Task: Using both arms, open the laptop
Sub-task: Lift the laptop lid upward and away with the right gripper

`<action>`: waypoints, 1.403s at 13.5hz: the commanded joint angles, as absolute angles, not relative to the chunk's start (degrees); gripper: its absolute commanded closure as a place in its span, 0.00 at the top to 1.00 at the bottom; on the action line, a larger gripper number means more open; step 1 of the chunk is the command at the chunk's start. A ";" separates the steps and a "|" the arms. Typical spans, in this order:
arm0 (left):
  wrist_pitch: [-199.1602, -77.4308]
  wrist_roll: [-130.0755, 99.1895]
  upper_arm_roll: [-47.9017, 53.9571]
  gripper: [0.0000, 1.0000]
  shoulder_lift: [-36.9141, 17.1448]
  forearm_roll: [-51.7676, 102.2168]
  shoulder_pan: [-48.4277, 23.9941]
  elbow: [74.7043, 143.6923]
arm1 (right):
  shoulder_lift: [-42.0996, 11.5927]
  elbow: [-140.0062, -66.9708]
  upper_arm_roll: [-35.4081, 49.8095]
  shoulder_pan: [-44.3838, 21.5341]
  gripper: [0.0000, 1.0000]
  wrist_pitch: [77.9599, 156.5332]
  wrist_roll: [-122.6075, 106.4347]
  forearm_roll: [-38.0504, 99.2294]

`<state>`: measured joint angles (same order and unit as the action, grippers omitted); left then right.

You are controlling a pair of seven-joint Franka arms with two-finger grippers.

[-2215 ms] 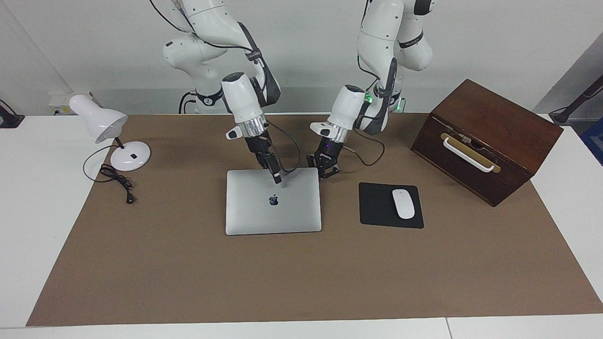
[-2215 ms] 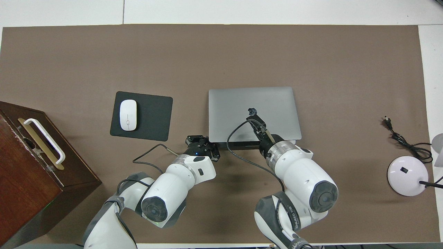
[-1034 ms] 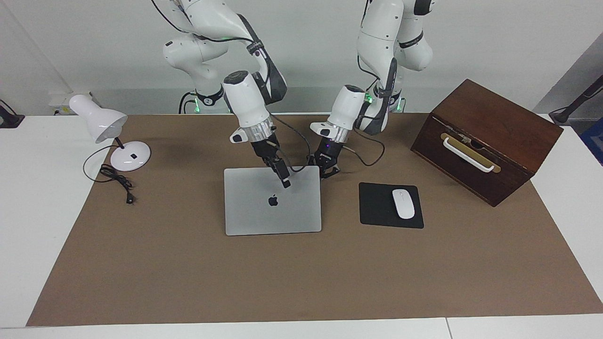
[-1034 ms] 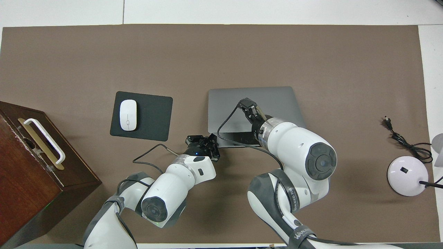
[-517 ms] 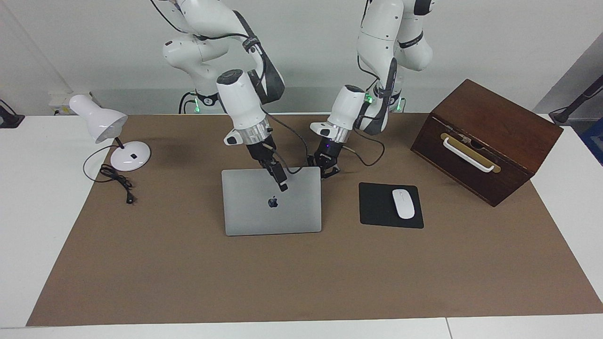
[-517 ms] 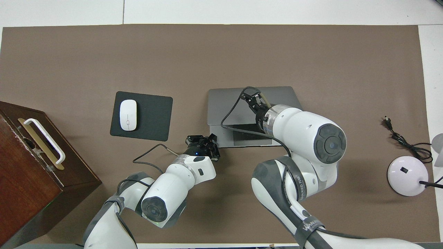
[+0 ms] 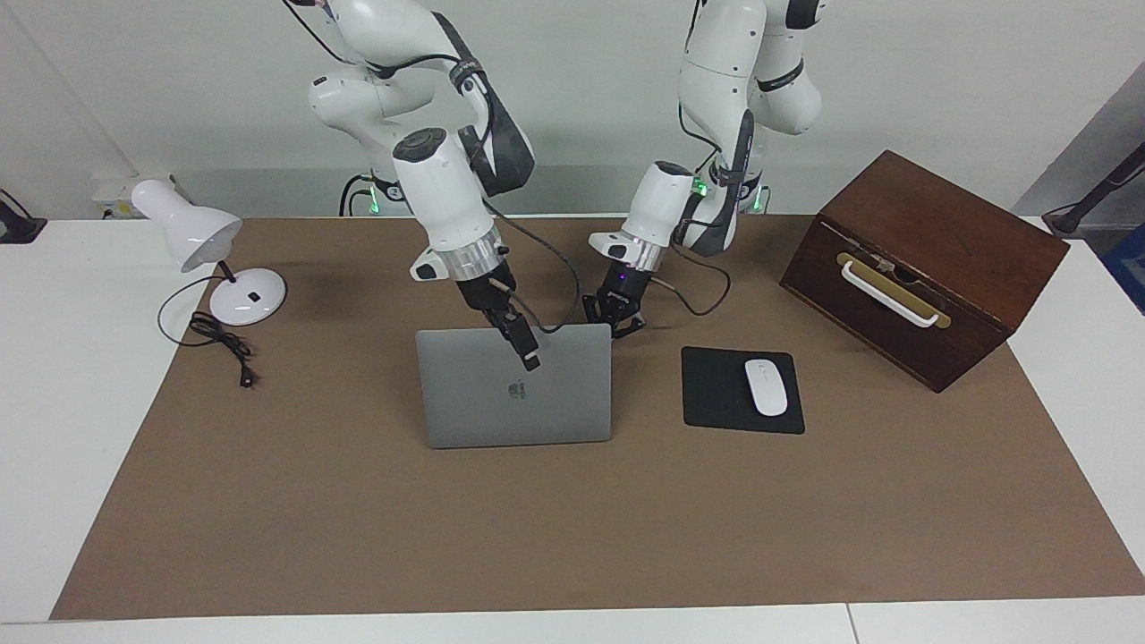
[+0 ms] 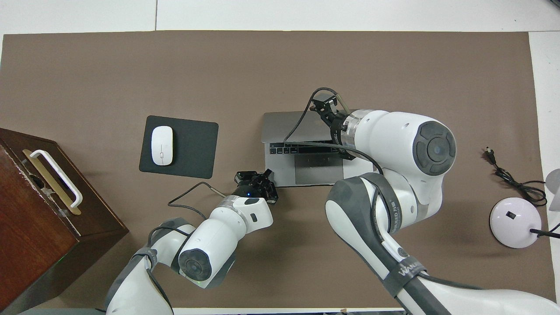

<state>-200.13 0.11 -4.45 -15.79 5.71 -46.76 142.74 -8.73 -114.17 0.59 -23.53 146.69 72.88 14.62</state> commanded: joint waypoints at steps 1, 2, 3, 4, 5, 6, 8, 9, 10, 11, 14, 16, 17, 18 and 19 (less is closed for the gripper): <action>-200.83 0.70 -4.31 0.00 -18.72 5.71 -46.85 141.42 | -10.63 -109.53 0.97 -22.15 1.00 143.28 71.02 14.77; -200.83 0.70 -4.31 0.00 -18.72 5.71 -46.85 141.42 | -10.98 -108.21 0.97 -21.80 1.00 142.13 70.93 14.77; -200.83 0.70 -4.31 0.00 -18.72 5.71 -46.85 141.42 | -11.51 -106.98 0.97 -21.62 1.00 141.08 70.84 14.77; -200.83 0.70 -4.31 0.00 -18.72 5.71 -46.85 141.42 | -11.86 -105.92 0.97 -21.27 1.00 140.19 70.84 14.77; -200.83 0.70 -4.31 0.00 -18.72 5.71 -46.85 141.42 | -12.13 -105.30 0.97 -21.10 1.00 139.75 70.84 14.59; -200.83 0.70 -4.31 0.00 -18.72 5.71 -46.85 141.42 | -12.48 -104.68 0.97 -20.83 1.00 139.49 70.40 14.59; -200.83 0.70 -4.31 0.00 -18.81 5.71 -46.85 141.50 | -12.83 -103.89 0.97 -20.22 1.00 139.31 69.26 14.59; -200.83 0.70 -4.31 0.00 -18.72 5.71 -46.85 141.50 | -13.09 -103.02 0.97 -20.13 1.00 138.26 69.26 14.59; -200.83 0.70 -4.31 0.00 -18.72 5.71 -46.85 141.50 | -13.62 -101.79 0.97 -20.04 1.00 137.21 69.17 14.59; -200.83 0.70 -4.31 0.00 -18.72 5.71 -46.85 141.50 | -13.88 -100.73 0.97 -19.34 1.00 136.15 68.56 14.59; -200.83 0.70 -4.31 0.00 -18.72 5.71 -46.85 141.50 | -14.59 -99.23 0.97 -18.46 1.00 135.18 66.80 14.68; -200.83 0.70 -4.31 0.00 -18.72 5.71 -46.85 141.50 | -15.11 -98.27 1.05 -17.49 1.00 134.13 65.66 14.76; -200.83 0.70 -4.31 0.00 -18.72 5.71 -46.85 141.50 | -15.38 -97.65 1.05 -17.14 1.00 133.86 65.13 14.77; -200.83 0.70 -4.31 0.00 -18.72 5.71 -46.85 141.50 | -15.47 -97.56 1.05 -16.96 1.00 133.77 64.78 14.77; -200.83 0.70 -4.31 0.00 -18.72 5.71 -46.85 141.50 | -15.56 -97.47 1.05 -16.61 1.00 133.68 64.69 14.77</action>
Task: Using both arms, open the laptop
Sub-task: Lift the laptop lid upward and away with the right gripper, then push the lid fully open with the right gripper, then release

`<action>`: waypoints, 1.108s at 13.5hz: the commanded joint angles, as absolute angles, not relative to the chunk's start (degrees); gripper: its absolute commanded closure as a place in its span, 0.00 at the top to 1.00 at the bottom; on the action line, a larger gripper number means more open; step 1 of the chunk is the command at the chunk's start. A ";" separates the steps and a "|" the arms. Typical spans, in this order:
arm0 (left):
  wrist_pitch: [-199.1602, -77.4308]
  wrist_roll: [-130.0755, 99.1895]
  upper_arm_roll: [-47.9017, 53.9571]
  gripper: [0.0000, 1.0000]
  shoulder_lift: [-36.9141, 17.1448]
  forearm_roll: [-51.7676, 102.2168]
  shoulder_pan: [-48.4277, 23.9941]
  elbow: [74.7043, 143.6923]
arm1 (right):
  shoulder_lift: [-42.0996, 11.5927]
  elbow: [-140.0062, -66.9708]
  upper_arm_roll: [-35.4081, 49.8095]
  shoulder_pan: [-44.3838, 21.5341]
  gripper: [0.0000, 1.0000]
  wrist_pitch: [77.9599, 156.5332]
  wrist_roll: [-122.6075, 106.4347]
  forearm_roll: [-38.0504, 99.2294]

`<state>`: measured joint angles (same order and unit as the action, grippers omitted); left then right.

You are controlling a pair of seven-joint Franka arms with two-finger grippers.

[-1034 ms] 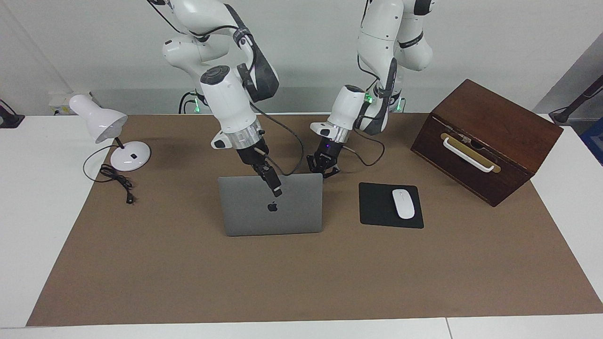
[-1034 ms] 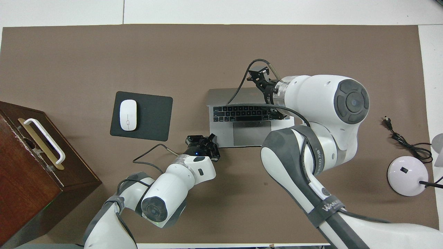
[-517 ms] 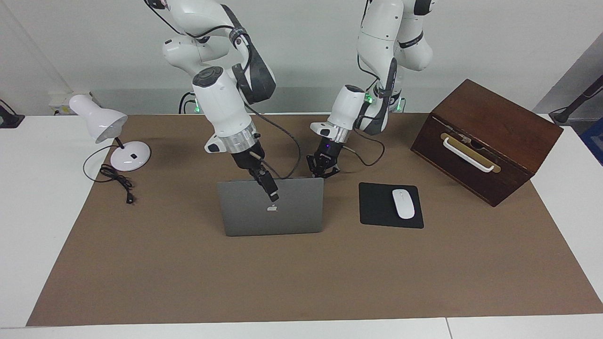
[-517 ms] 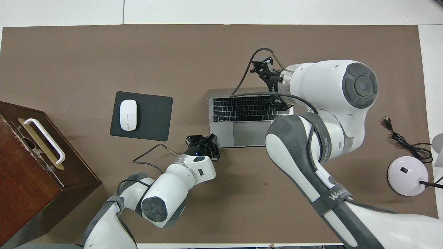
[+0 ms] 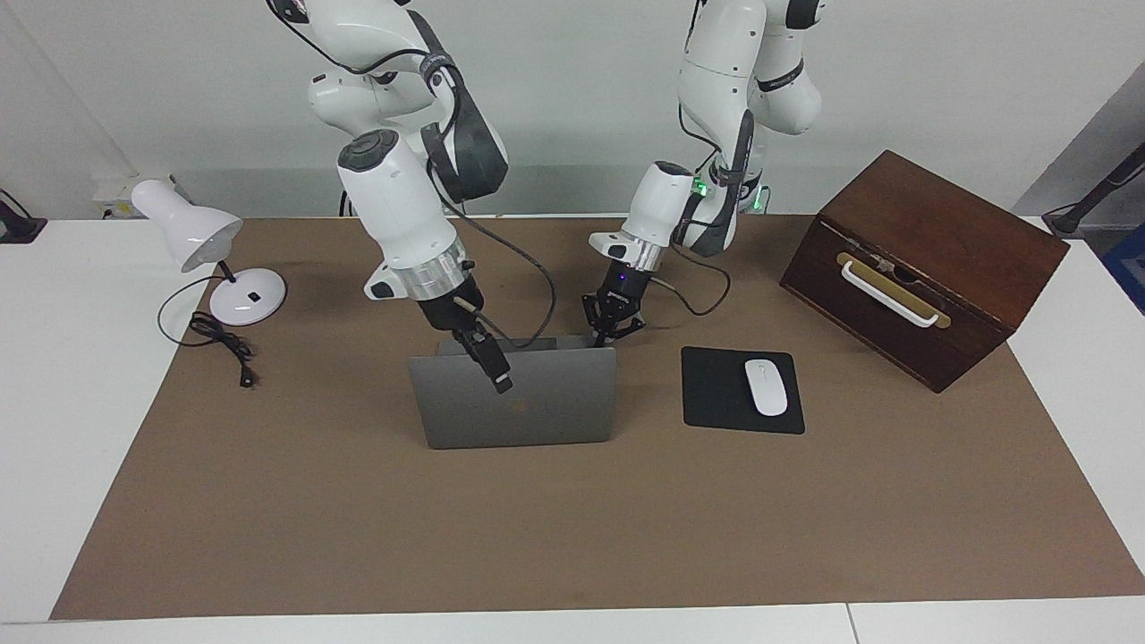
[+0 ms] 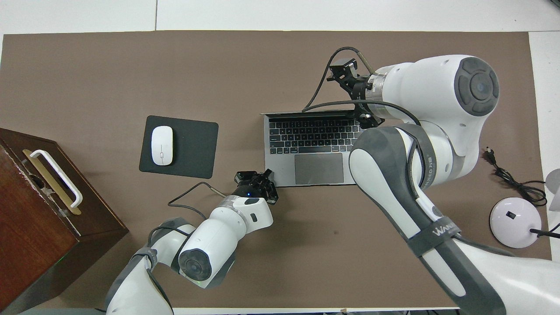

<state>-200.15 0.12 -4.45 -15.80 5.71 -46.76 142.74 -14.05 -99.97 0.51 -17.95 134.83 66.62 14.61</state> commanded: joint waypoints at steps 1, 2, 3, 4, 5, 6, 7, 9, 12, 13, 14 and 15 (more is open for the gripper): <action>-200.83 0.70 -4.31 0.00 -18.72 5.71 -46.85 141.50 | -15.82 -97.21 1.05 -16.26 1.00 133.59 63.99 14.77; -200.83 0.70 -4.31 0.00 -18.72 5.71 -46.85 141.50 | -15.99 -96.77 1.05 -16.09 1.00 133.51 63.72 14.85; -200.83 0.70 -4.31 0.00 -18.72 5.71 -46.85 141.59 | -16.17 -96.51 1.05 -16.00 1.00 133.33 63.55 14.85; -200.83 0.70 -4.31 0.00 -18.72 5.71 -46.85 141.59 | -16.35 -96.33 1.05 -16.00 1.00 132.81 63.54 14.77; -200.83 0.70 -4.31 0.00 -18.72 5.71 -46.85 141.50 | -16.35 -96.15 1.05 -15.82 1.00 132.80 63.46 14.77; -200.83 0.70 -4.31 0.00 -18.72 5.71 -46.85 141.50 | -16.52 -95.72 1.05 -15.65 1.00 132.72 62.93 14.85; -200.83 0.70 -4.31 0.00 -18.72 5.71 -46.85 141.50 | -16.70 -95.28 1.05 -15.47 1.00 132.37 62.49 14.85; -200.83 0.70 -4.31 0.00 -18.72 5.71 -46.85 141.50 | -17.31 -94.05 1.05 -15.12 1.00 131.40 62.31 14.85; -200.83 0.70 -4.31 0.00 -18.72 5.71 -46.93 141.50 | -17.75 -93.43 1.05 -14.85 1.00 131.22 61.70 14.85; -200.83 0.70 -4.31 0.00 -18.72 5.71 -46.93 141.50 | -17.75 -93.34 1.05 -14.77 1.00 131.22 61.53 14.85; -200.83 0.70 -4.31 0.00 -18.81 5.71 -46.93 141.50 | -17.93 -93.34 1.05 -14.77 1.00 131.22 61.52 14.85; -200.83 0.70 -4.31 0.00 -18.72 5.71 -46.93 141.50 | -17.93 -92.99 1.05 -14.77 1.00 131.13 61.52 14.85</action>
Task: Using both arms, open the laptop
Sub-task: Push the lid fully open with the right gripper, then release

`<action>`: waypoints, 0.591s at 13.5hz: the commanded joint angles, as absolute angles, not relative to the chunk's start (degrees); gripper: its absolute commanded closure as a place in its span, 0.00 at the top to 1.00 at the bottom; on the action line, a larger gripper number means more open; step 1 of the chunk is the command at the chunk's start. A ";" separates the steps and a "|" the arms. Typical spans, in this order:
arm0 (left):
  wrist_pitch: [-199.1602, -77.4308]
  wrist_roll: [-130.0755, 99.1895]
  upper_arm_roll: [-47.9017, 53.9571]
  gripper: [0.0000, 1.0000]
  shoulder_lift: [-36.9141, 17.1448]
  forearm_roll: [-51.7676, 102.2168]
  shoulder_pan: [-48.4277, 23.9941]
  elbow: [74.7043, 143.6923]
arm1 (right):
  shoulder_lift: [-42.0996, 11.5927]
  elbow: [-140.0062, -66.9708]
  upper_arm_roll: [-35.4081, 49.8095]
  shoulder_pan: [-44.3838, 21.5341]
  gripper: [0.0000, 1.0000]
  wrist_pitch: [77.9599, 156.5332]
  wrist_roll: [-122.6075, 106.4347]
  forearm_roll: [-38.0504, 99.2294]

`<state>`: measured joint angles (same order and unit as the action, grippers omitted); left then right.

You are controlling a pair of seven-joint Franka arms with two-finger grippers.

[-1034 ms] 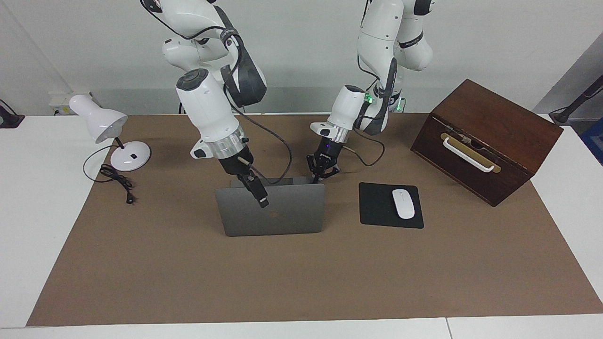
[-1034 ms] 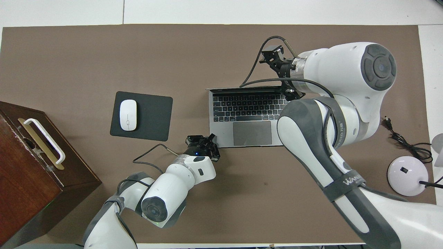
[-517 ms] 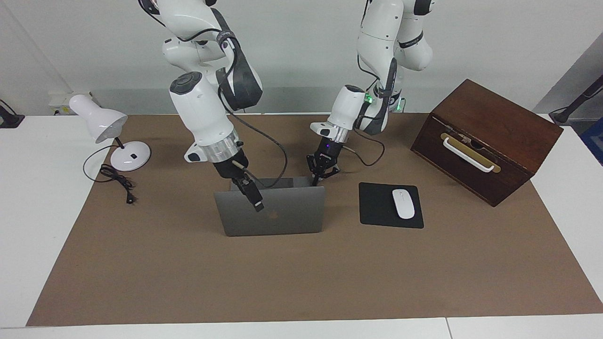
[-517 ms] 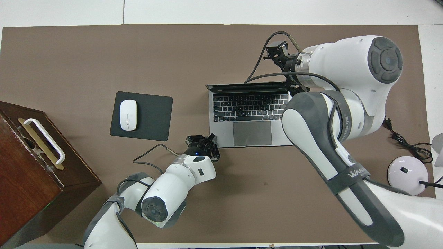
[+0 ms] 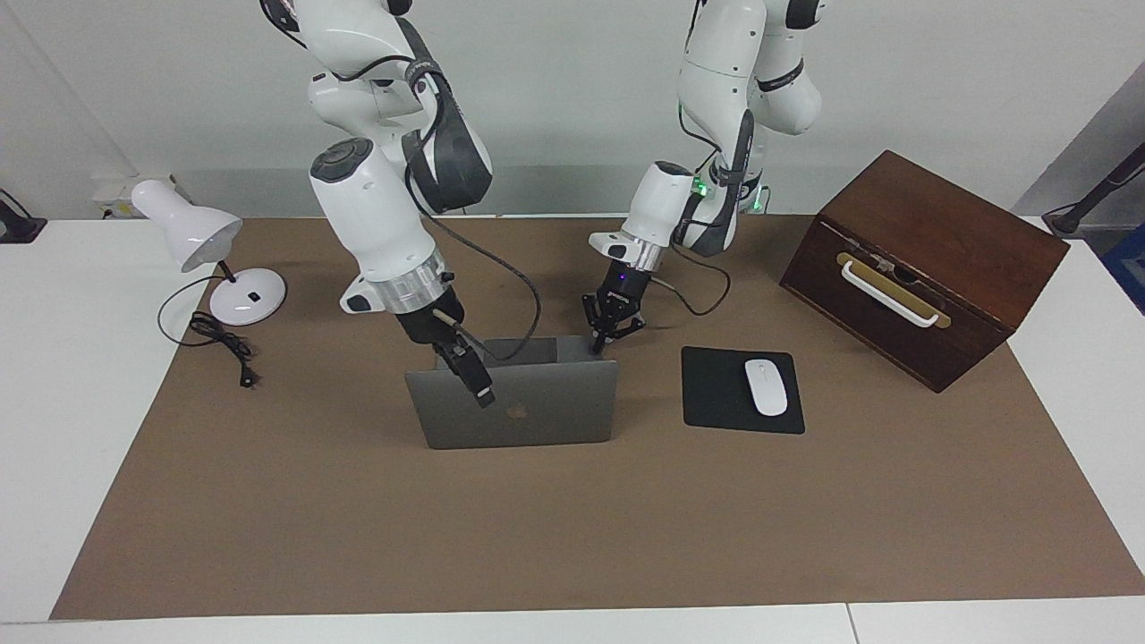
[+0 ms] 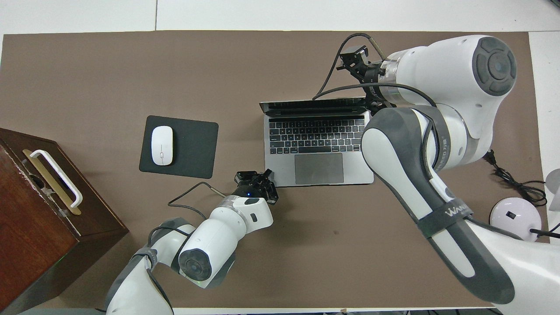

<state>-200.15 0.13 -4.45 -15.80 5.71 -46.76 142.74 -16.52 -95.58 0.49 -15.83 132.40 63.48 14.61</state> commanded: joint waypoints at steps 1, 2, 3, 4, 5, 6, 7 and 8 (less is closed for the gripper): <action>-200.83 0.70 -4.31 0.00 -18.72 5.71 -46.93 141.50 | -18.02 -92.90 1.14 -14.77 1.00 131.13 61.52 14.94; -200.83 0.70 -4.31 0.00 -18.72 5.71 -46.85 141.50 | -18.02 -92.90 1.06 -14.77 1.00 131.13 61.52 14.94; -200.83 0.70 -4.31 0.00 -18.72 5.71 -46.93 141.59 | -18.02 -92.90 1.05 -14.77 1.00 131.13 61.52 14.85; -200.83 0.70 -4.31 0.00 -18.81 5.71 -46.85 141.50 | -18.10 -92.81 1.05 -14.77 1.00 131.13 61.52 14.85; -200.83 0.70 -4.31 0.00 -18.72 5.71 -46.93 141.68 | -18.19 -92.73 1.14 -14.77 1.00 131.13 61.35 14.85; -200.83 0.70 -4.31 0.00 -18.72 5.71 -46.93 141.77 | -18.19 -92.72 1.14 -14.68 1.00 131.13 61.17 14.85; -200.83 0.70 -4.31 0.00 -18.72 5.71 -46.93 141.85 | -18.19 -92.72 1.06 -14.50 1.00 131.05 61.00 14.85; -200.83 0.70 -4.31 0.00 -18.72 5.71 -46.93 141.86 | -18.11 -92.72 1.14 -14.33 1.00 130.70 60.30 14.94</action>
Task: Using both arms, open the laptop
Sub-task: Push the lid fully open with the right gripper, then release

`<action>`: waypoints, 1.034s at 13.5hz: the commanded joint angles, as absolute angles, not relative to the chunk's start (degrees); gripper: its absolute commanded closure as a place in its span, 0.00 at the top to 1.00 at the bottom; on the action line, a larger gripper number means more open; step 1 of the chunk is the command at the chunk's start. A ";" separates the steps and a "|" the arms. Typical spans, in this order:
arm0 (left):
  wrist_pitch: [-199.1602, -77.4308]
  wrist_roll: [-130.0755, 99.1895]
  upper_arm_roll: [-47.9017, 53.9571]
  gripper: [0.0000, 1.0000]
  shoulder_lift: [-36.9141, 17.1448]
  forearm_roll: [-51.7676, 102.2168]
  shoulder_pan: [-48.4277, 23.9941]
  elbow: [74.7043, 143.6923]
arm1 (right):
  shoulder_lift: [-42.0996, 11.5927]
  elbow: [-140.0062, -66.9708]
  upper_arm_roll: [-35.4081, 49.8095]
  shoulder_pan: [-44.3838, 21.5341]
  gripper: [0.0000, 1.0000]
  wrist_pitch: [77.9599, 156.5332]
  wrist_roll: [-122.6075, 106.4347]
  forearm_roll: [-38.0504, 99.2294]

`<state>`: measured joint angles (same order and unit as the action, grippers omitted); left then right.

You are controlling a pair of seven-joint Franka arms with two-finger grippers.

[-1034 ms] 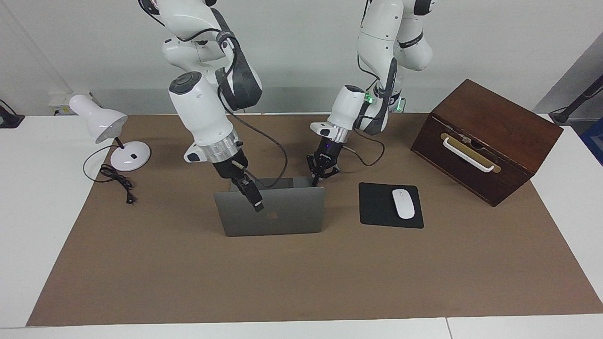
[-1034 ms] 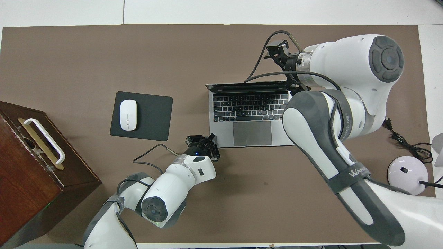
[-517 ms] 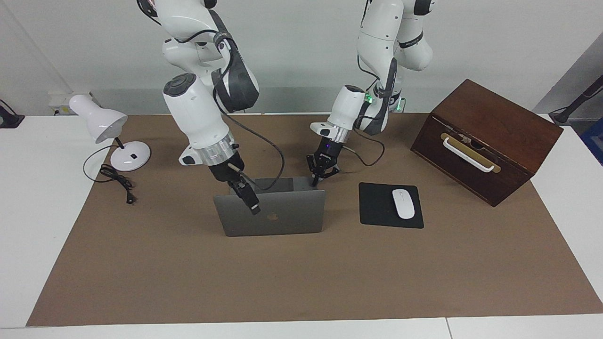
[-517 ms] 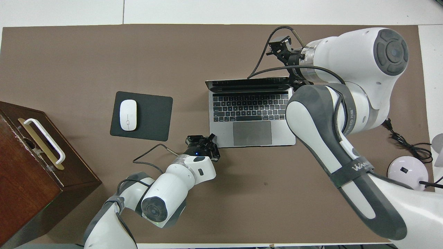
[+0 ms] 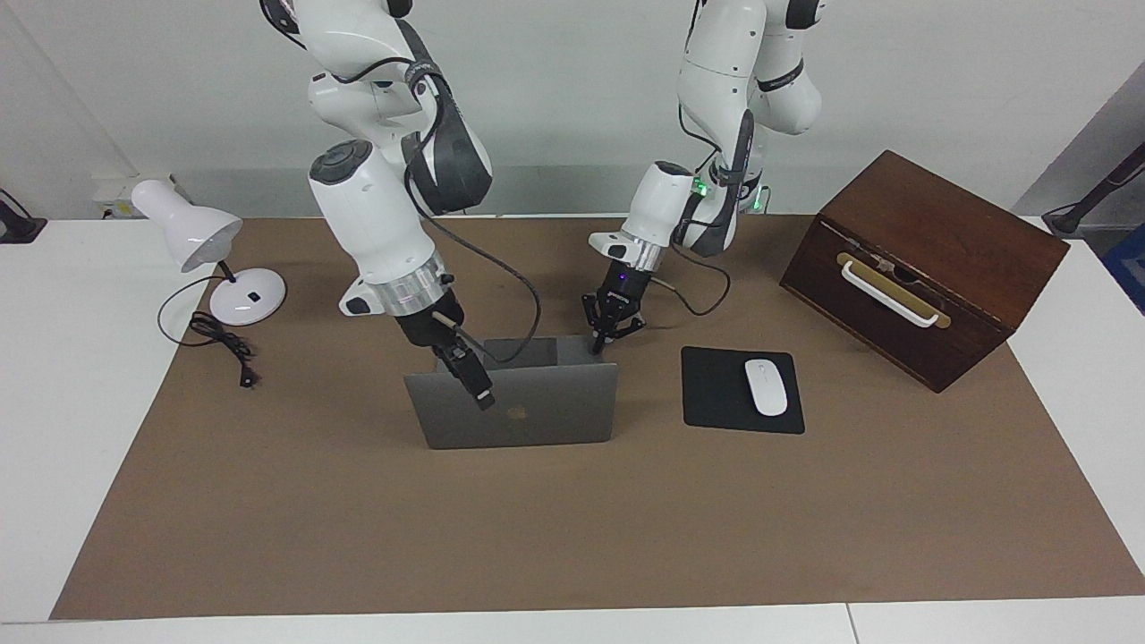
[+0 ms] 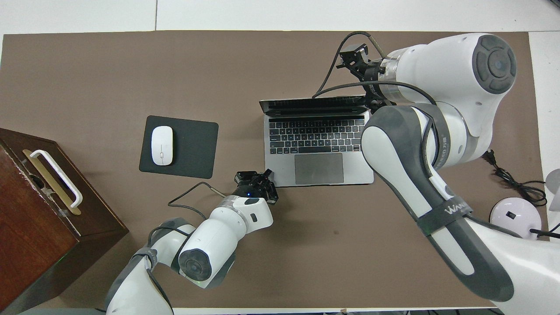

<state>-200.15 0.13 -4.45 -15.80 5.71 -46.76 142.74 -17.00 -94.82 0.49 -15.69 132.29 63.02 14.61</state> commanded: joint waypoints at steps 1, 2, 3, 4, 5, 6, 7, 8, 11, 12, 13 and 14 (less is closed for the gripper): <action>-200.83 0.70 -4.31 0.00 -18.72 5.71 -46.93 141.77 | -18.02 -92.64 1.06 -14.33 1.00 129.48 59.94 14.94; -200.83 0.70 -4.31 0.00 -18.72 5.71 -46.93 141.85 | -17.58 -92.64 1.05 -14.24 1.00 128.51 59.68 14.94; -200.83 0.70 -4.31 0.00 -18.72 5.71 -46.93 141.86 | -16.88 -92.64 1.05 -14.33 1.00 127.63 58.81 15.03; -200.83 0.70 -4.31 0.00 -18.72 5.71 -46.93 141.86 | -15.66 -92.64 1.05 -14.07 1.00 125.70 57.32 15.03; -200.83 0.70 -4.31 0.00 -18.72 5.71 -46.93 141.86 | -14.60 -92.72 1.05 -13.37 1.00 123.60 56.17 15.03; -200.83 0.70 -4.31 0.00 -18.72 5.71 -46.93 141.86 | -13.11 -93.07 1.05 -12.75 1.00 121.83 54.68 14.94; -200.83 0.70 -4.31 0.00 -18.72 5.71 -46.93 141.94 | -11.62 -93.25 0.97 -12.40 1.00 119.55 52.84 15.03; -200.83 0.70 -4.31 0.00 -18.72 5.71 -46.93 141.94 | -10.30 -93.34 0.97 -11.44 1.00 117.10 51.26 15.03; -200.83 0.53 -4.22 0.00 -18.72 5.97 -46.93 141.77 | -6.95 -93.34 0.62 -8.63 1.00 110.67 42.41 14.77; -200.83 0.09 -4.22 0.00 -18.72 6.24 -46.93 141.59 | -5.99 -93.43 0.44 -7.66 1.00 108.91 37.84 14.59; -200.83 -0.09 -4.22 0.00 -18.72 6.33 -46.93 141.42 | -5.19 -93.43 0.35 -6.69 1.00 107.07 33.36 14.33; -200.83 -1.13 -4.22 0.00 -18.63 6.42 -46.93 141.33 | -4.40 -93.43 0.35 -5.72 1.00 105.57 29.31 12.59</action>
<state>-200.18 -0.12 -4.45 -15.81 5.73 -46.76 142.75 -6.01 -92.71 0.01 -7.57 107.78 36.23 14.14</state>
